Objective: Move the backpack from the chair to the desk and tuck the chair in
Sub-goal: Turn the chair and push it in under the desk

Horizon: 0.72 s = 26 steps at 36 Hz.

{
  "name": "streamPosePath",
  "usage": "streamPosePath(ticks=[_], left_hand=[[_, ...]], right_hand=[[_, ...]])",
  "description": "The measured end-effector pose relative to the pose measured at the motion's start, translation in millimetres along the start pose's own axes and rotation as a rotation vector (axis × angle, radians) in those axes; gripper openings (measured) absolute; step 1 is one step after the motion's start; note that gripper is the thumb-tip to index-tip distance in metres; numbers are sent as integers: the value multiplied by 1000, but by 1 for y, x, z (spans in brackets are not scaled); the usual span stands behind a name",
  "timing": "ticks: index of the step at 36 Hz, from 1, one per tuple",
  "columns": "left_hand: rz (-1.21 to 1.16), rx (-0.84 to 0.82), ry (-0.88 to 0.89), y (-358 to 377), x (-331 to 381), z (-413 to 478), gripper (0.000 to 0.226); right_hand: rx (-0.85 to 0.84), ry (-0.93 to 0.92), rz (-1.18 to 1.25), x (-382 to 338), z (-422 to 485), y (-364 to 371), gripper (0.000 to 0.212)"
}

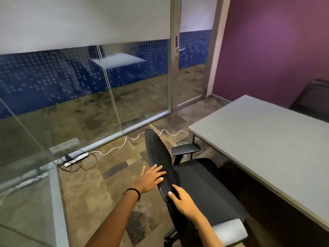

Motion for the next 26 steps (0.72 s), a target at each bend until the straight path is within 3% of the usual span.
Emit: streamPosePath(ticks=[18,23,26], left_hand=[[170,56,215,-29,-65,59,48],[181,30,308,-58,-79,81,44],[256,-21,370,-72,-82,95,44]], right_hand=[[45,295,-216,-51,116,16,93],[-79,315,-77,-60,155,-4,93],[-266,498,-204,-57,169,-11,101]])
Point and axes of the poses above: each hand's wrist, its own z-axis towards the middle knuckle, its own y-axis out of the palm, x = y × z, the point moved 4 cm from there along z, towards the middle knuckle, and after that the axes turned 12 degrees about -x, right-handed, at the moved point
